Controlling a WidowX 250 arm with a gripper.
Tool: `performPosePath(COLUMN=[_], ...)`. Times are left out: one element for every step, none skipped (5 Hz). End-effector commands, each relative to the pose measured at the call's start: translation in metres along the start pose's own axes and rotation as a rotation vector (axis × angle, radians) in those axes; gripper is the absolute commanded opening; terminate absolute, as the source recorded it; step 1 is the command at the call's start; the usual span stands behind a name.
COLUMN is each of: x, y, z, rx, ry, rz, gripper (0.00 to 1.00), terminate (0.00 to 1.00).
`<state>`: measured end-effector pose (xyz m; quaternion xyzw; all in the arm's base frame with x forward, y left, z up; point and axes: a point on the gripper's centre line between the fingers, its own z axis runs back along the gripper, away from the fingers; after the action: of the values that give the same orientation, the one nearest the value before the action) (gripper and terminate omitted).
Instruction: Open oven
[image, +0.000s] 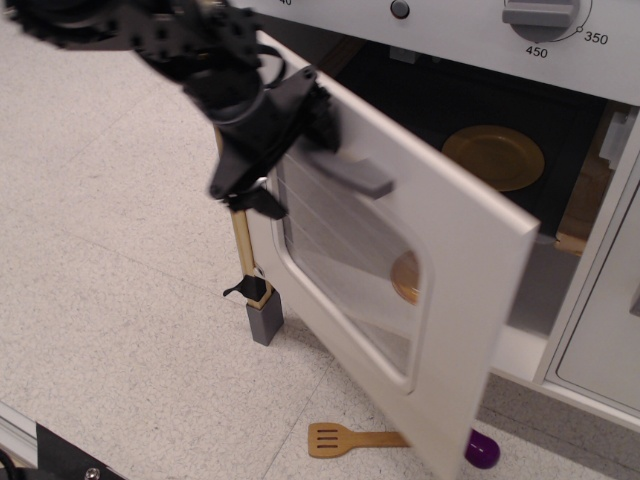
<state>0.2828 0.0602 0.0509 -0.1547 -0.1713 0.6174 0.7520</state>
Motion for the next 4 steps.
performPosePath(x=[0.016, 0.007, -0.009, -0.038], y=[-0.008, -0.035, -0.059, -0.073], z=[0.056, 0.076, 0.089, 0.077], rx=[0.027, 0.040, 0.075, 0.136], ry=[0.048, 0.049, 0.074, 0.099], rz=[0.064, 0.083, 0.123, 0.113], gripper=[1.00, 1.00, 1.00, 1.00], terminate=[0.00, 0.00, 0.00, 0.00])
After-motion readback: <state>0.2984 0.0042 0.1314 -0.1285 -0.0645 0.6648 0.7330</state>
